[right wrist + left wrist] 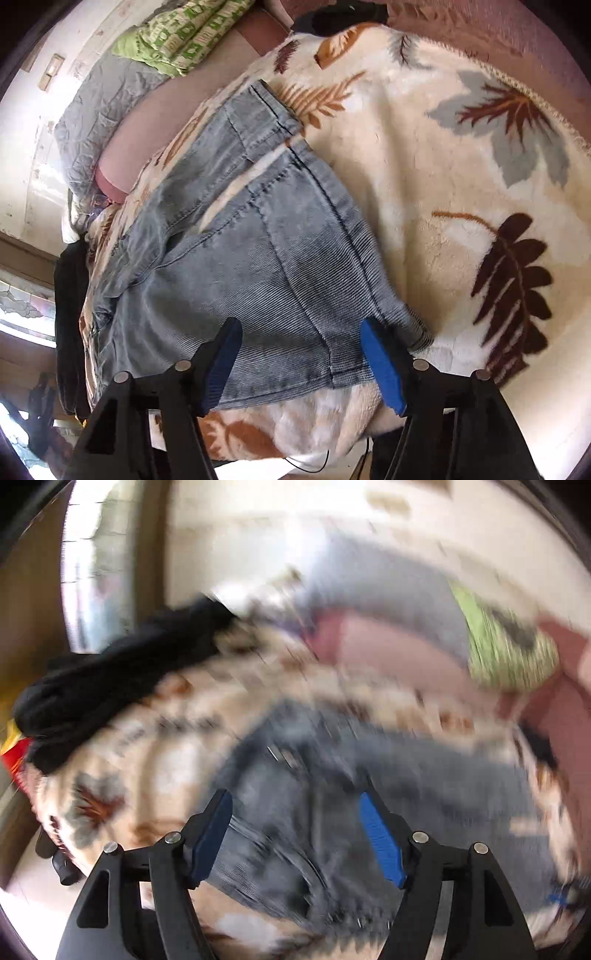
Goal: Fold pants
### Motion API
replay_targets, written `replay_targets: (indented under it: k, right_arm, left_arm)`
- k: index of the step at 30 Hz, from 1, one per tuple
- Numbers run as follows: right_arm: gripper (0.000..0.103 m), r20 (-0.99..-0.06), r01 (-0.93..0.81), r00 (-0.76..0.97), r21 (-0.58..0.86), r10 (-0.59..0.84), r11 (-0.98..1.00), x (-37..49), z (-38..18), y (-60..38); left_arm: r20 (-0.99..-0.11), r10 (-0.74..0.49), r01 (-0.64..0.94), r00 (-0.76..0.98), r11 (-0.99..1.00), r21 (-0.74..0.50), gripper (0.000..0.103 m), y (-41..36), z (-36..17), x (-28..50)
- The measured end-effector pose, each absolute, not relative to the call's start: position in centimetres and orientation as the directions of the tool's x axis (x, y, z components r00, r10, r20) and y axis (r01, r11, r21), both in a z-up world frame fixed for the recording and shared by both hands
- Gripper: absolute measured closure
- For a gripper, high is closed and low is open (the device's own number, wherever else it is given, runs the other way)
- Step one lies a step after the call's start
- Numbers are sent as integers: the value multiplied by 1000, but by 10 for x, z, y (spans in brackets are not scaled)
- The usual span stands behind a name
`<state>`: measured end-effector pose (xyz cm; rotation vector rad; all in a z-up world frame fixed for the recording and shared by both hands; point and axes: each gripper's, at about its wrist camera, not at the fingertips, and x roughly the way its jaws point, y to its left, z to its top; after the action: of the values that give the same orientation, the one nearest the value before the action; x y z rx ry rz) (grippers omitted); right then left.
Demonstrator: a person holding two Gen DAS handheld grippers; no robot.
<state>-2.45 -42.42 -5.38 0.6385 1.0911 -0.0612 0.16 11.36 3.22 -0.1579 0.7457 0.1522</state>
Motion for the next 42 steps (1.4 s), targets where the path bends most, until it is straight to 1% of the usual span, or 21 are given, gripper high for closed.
replay_targets:
  k: [2, 4, 5, 6, 7, 9, 14, 18, 21, 24, 26, 27, 28, 30, 32, 33, 34, 36, 38, 40, 42]
  right_arm:
    - [32, -855, 335, 475, 396, 211, 855, -26, -41, -416]
    - [31, -845, 310, 497, 386, 198, 869, -24, -29, -414]
    - [29, -837, 304, 505, 401, 211, 864, -20, -29, -415]
    - [25, -835, 307, 502, 417, 227, 856, -19, -31, -417]
    - [22, -846, 319, 482, 411, 228, 854, -15, -40, -420]
    - [22, -868, 357, 422, 426, 263, 831, -11, -61, -431]
    - [22, -822, 336, 515, 453, 242, 826, -7, -14, -441]
    - [22, -752, 243, 567, 542, 335, 805, 32, 7, -435]
    - [21, -743, 217, 542, 575, 392, 789, 66, -17, -432]
    - [22, -797, 303, 463, 553, 387, 776, 94, -77, -445]
    - [22, -742, 316, 538, 618, 401, 720, 90, -77, -455]
    - [22, -749, 330, 536, 611, 389, 720, 87, -70, -455]
    - [21, -767, 332, 534, 577, 356, 746, 83, -60, -452]
    - [21, -757, 259, 563, 543, 332, 799, 74, -39, -442]
    - [16, -751, 195, 557, 533, 355, 823, 69, -38, -433]
    - [12, -811, 215, 497, 460, 309, 862, 72, -52, -429]
    - [11, -851, 242, 441, 418, 284, 876, 74, -66, -432]
    - [11, -847, 233, 454, 412, 276, 881, 74, -69, -429]
    - [11, -866, 228, 432, 375, 252, 899, 76, -54, -419]
    - [11, -854, 214, 449, 388, 263, 896, 75, -42, -417]
    - [11, -844, 195, 465, 391, 266, 900, 80, -30, -419]
  left_arm:
    - [-799, 42, -162, 600, 984, -70, 31, 106, -14, 25]
    - [-880, 47, -166, 473, 985, -37, 30, 107, -55, 40]
    - [-896, 42, -172, 443, 984, -39, 28, 111, -69, 42]
    - [-871, 40, -169, 490, 984, -49, 28, 113, -66, 39]
    - [-875, 47, -165, 482, 986, -38, 28, 113, -62, 38]
    - [-872, 79, -181, 482, 983, -12, 28, 115, -51, 40]
    - [-753, 89, -187, 651, 981, -46, 28, 120, 5, 30]
    - [-693, 42, -139, 720, 987, -85, 28, 112, 24, 40]
    - [-715, 27, -135, 699, 986, -95, 28, 109, 8, 47]
    - [-798, 46, -144, 601, 988, -52, 27, 100, -37, 60]
    - [-856, 86, -135, 511, 991, 18, 27, 98, -66, 65]
    - [-818, 100, -117, 566, 992, 41, 27, 95, -62, 58]
    - [-814, 118, -119, 568, 991, 61, 26, 91, -56, 54]
    - [-808, 92, -111, 582, 993, 32, 26, 88, -48, 51]
    - [-781, 65, -112, 621, 994, -6, 25, 89, -37, 47]
    - [-780, 52, -113, 623, 993, -23, 23, 90, -37, 47]
    - [-799, 34, -120, 600, 992, -48, 16, 94, -43, 51]
    - [-871, 9, -124, 492, 990, -60, 15, 98, -65, 64]
    - [-853, 34, -84, 520, 996, -12, 15, 90, -53, 61]
    - [-827, -21, -69, 562, 995, -72, 14, 94, -33, 58]
    - [-791, -30, -84, 611, 991, -102, 14, 103, -10, 60]
